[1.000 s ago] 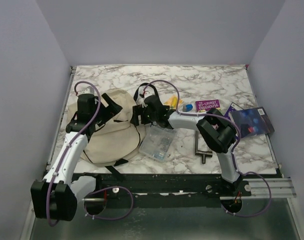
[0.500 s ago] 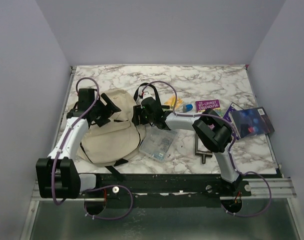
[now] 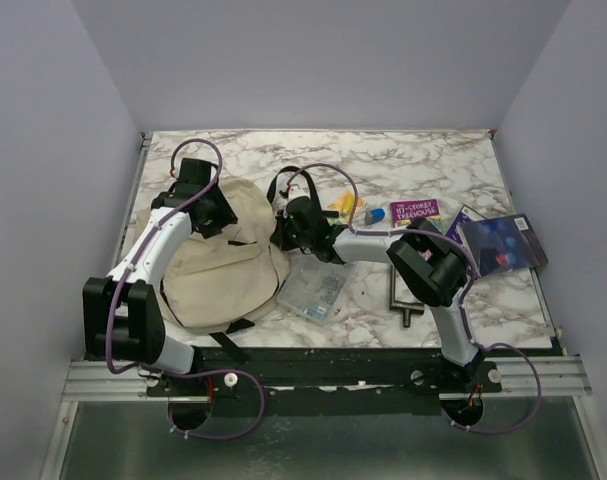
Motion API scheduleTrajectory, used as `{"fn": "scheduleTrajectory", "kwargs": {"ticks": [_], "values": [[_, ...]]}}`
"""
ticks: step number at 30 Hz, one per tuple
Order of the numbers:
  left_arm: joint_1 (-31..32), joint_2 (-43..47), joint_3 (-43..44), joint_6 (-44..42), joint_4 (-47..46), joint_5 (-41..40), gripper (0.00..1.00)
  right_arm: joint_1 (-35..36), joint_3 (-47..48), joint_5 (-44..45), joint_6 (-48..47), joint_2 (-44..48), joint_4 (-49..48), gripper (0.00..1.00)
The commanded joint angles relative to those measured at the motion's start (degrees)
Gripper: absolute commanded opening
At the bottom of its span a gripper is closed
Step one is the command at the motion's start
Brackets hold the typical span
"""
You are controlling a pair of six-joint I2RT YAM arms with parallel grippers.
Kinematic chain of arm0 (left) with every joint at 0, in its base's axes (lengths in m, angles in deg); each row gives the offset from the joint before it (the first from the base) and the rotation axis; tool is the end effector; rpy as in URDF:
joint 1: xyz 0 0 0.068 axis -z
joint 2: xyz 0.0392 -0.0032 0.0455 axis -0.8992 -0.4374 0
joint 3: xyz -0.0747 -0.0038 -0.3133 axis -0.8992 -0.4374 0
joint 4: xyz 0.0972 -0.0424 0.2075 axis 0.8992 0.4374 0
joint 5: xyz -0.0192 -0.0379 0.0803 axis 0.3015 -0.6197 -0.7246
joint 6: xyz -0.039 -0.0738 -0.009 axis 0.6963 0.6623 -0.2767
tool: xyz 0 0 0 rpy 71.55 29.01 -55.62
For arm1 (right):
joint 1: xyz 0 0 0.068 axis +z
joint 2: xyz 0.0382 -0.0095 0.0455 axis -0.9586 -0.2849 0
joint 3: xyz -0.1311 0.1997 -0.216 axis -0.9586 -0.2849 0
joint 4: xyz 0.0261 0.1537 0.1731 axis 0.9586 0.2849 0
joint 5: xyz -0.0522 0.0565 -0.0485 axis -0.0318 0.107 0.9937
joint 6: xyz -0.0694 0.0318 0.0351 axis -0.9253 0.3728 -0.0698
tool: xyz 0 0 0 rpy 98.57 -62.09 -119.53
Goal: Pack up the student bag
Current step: Unzip the student bag at the center of the board.
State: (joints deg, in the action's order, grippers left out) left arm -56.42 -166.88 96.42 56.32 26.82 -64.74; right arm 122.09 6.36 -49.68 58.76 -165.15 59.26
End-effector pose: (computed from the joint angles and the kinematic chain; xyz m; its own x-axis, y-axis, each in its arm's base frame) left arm 0.2844 -0.0402 0.2998 -0.7235 -0.5195 -0.4547 -0.3704 0.8479 -0.3793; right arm 0.3349 0.3773 0.1927 -0.6343 -0.0549 -0.7712 -0.5067 0.7828 0.3611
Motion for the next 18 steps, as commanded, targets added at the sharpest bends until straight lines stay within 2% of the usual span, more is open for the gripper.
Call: {"fn": "scheduleTrajectory", "kwargs": {"ticks": [1, 7, 12, 18], "values": [[0.19, -2.55, -0.33, -1.06, 3.21, -3.26, 0.47, 0.15, -2.43, -0.86, 1.03, 3.81, -2.41, 0.01], [0.20, -5.27, 0.27, -0.73, 1.71, -1.63, 0.45, 0.13, -3.98, -1.30, 1.92, 5.43, -4.35, 0.01], [0.15, -7.28, -0.15, 0.07, 0.93, 2.69, 0.47, 0.18, -4.49, -3.20, 3.17, 5.79, -5.50, 0.00], [-0.21, -7.78, 0.42, 0.18, 0.61, 2.58, 0.40, 0.14, -5.64, -3.14, 3.65, 6.57, -6.83, 0.01]]}}
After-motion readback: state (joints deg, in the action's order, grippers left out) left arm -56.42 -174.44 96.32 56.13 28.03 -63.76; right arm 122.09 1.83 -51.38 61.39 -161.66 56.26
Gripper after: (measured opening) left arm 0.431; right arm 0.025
